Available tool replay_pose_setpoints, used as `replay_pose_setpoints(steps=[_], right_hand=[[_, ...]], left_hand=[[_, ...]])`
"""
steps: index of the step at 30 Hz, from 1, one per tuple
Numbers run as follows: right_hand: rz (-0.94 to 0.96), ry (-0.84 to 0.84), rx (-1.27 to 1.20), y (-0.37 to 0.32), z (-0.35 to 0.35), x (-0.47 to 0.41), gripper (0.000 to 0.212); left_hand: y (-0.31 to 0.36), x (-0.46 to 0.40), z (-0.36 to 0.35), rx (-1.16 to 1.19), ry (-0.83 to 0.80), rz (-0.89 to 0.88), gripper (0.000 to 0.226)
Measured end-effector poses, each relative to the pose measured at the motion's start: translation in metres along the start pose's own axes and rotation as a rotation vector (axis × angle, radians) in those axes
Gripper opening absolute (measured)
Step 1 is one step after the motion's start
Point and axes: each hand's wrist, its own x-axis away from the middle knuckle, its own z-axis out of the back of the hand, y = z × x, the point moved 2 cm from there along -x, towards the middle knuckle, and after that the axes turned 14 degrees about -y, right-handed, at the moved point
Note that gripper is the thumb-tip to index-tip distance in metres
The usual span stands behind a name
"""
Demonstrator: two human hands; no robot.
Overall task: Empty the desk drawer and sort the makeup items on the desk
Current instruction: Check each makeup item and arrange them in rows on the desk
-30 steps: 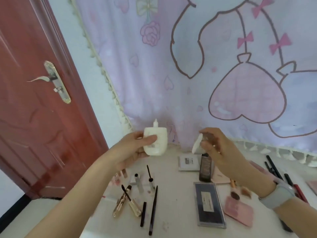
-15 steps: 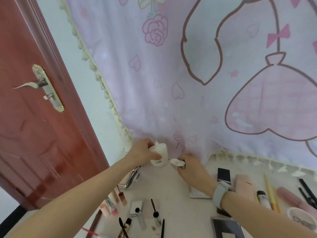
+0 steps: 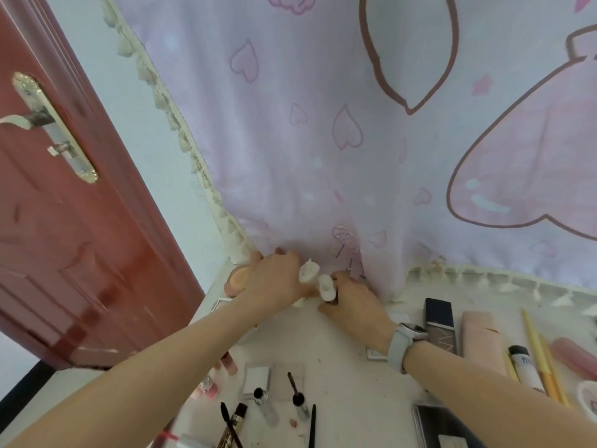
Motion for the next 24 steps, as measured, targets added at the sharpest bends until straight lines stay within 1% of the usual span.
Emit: replay_pose_setpoints(steps=[3, 8, 11, 14, 17, 21, 24], right_hand=[[0.034, -0.032, 0.010, 0.001, 0.001, 0.000, 0.059], [0.058, -0.090, 0.038, 0.000, 0.004, -0.002, 0.063], [0.059, -0.106, 0.018, -0.001, 0.003, -0.005, 0.069], [0.051, -0.136, 0.057, 0.000, 0.001, -0.009, 0.059], [0.061, -0.147, 0.087, 0.001, 0.000, -0.013, 0.048], [0.066, -0.112, 0.161, 0.001, 0.003, -0.014, 0.044], [0.088, -0.121, 0.193, -0.001, 0.003, -0.014, 0.046]], left_hand=[[-0.009, -0.005, -0.005, -0.069, -0.054, -0.024, 0.061], [-0.015, -0.003, -0.004, -0.067, -0.094, -0.074, 0.072], [-0.020, -0.005, -0.001, -0.065, -0.154, -0.086, 0.076], [-0.021, -0.006, 0.002, -0.055, -0.162, -0.101, 0.067], [-0.019, -0.006, 0.003, -0.068, -0.151, -0.116, 0.065], [-0.016, -0.007, 0.004, -0.050, -0.116, -0.111, 0.061], [-0.011, -0.006, 0.004, -0.062, -0.072, -0.120, 0.057]])
